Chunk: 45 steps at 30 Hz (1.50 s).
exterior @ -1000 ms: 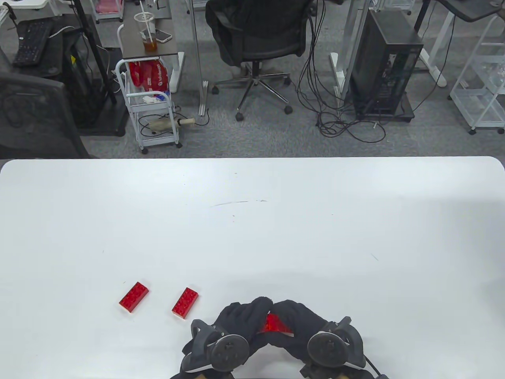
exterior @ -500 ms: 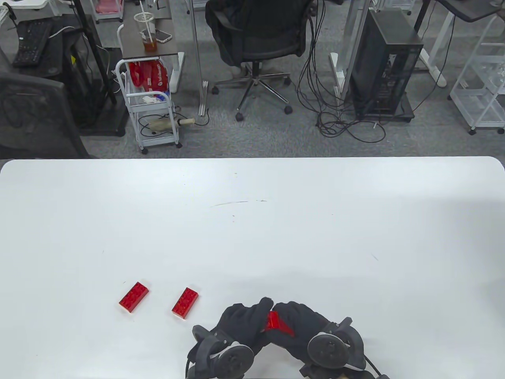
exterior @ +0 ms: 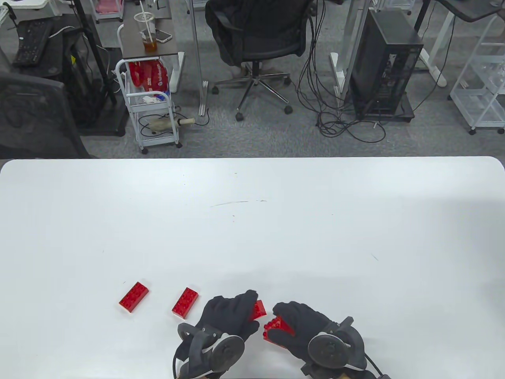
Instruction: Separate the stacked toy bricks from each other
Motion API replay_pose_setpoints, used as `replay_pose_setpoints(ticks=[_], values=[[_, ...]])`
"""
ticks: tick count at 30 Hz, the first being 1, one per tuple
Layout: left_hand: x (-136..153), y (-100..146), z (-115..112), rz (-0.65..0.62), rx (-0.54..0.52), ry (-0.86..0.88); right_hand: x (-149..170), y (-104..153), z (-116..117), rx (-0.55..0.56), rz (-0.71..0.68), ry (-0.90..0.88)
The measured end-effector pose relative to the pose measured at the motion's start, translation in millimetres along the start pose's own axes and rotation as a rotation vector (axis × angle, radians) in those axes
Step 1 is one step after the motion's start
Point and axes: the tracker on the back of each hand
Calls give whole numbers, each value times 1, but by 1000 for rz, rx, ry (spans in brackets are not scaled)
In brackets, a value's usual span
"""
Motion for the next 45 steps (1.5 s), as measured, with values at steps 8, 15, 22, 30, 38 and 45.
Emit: replay_pose_setpoints(ticks=[8, 15, 22, 30, 38, 45], values=[[15, -3, -14, 132, 123, -180, 1, 1, 0, 0, -6, -17], [15, -5, -24, 146, 192, -256, 2, 1, -2, 3, -9, -32], [13, -5, -34, 149, 270, -326, 1, 2, -2, 0, -18, -41], [14, -7, -44, 146, 362, -365, 1, 2, -3, 10, -18, -53], [12, -9, -46, 152, 402, -382, 1, 2, -3, 5, -14, -61], [7, -11, -47, 168, 419, -442, 3, 1, -5, 14, -5, -71]])
Point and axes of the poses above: the tracker on the back of each hand, its own x axis roughly to the little-finger side, its own y axis roughly from the fingertips to the wrist, z = x × y, and after that the axes turned 6 degrees about -y, right-handed
